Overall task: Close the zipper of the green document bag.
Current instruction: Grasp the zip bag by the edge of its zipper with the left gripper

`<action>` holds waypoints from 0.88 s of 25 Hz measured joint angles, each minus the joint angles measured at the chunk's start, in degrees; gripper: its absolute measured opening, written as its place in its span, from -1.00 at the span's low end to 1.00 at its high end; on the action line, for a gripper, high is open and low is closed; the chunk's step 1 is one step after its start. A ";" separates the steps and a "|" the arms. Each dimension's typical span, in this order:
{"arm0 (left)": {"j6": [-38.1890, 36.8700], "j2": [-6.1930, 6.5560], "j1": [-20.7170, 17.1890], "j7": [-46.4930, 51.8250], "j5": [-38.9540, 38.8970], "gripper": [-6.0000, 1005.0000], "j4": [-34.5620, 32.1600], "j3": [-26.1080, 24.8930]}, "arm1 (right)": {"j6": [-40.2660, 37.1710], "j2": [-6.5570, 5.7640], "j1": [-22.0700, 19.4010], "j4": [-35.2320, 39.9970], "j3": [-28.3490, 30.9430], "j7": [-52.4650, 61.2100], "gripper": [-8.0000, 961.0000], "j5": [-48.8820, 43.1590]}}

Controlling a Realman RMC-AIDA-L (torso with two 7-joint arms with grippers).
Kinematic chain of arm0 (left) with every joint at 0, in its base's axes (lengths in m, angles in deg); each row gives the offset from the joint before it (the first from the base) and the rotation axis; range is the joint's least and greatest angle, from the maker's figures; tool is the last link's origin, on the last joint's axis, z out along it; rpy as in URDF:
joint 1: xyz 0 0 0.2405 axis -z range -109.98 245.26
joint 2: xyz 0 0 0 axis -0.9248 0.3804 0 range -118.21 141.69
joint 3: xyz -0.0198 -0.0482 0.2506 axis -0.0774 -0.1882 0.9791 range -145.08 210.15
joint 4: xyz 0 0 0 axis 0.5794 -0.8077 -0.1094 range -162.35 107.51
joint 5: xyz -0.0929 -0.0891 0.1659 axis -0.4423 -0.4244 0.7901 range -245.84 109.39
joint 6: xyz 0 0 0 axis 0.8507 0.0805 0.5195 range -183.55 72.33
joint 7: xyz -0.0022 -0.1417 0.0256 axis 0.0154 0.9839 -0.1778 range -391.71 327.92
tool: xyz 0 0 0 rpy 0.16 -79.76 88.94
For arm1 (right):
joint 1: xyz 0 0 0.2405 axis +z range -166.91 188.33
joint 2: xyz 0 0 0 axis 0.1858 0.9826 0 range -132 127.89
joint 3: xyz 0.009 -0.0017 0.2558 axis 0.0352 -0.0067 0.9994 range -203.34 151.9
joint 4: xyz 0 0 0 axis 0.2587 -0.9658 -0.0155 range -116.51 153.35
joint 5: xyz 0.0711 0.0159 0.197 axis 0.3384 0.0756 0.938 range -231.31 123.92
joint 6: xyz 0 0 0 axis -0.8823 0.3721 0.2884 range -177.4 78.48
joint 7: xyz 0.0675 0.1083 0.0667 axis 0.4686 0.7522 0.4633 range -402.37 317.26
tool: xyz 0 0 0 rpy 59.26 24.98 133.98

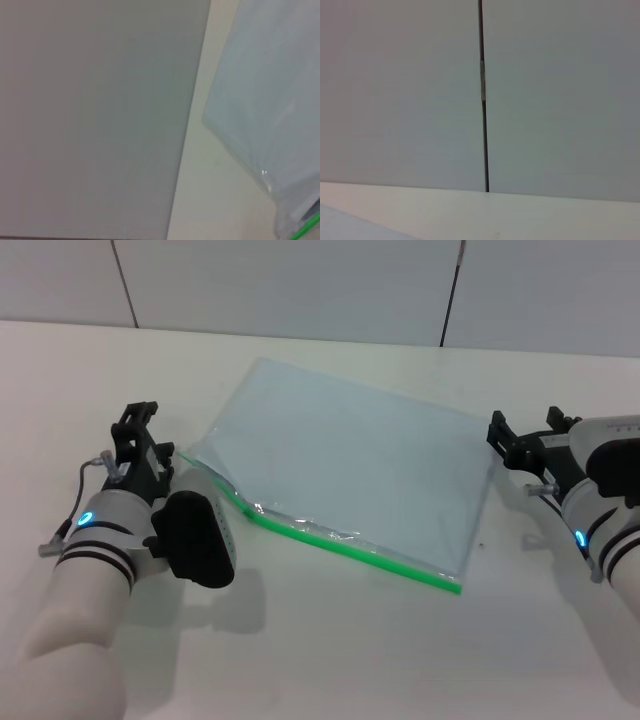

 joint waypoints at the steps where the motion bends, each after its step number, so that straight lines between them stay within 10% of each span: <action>1: -0.76 0.01 0.15 0.00 0.00 0.23 0.05 -0.04 | 0.00 0.00 0.02 0.01 0.00 0.00 0.58 0.00; 22: -4.63 -0.02 1.55 -0.05 0.42 0.23 1.55 0.48 | 0.00 0.00 0.21 -0.11 0.00 0.00 0.58 0.00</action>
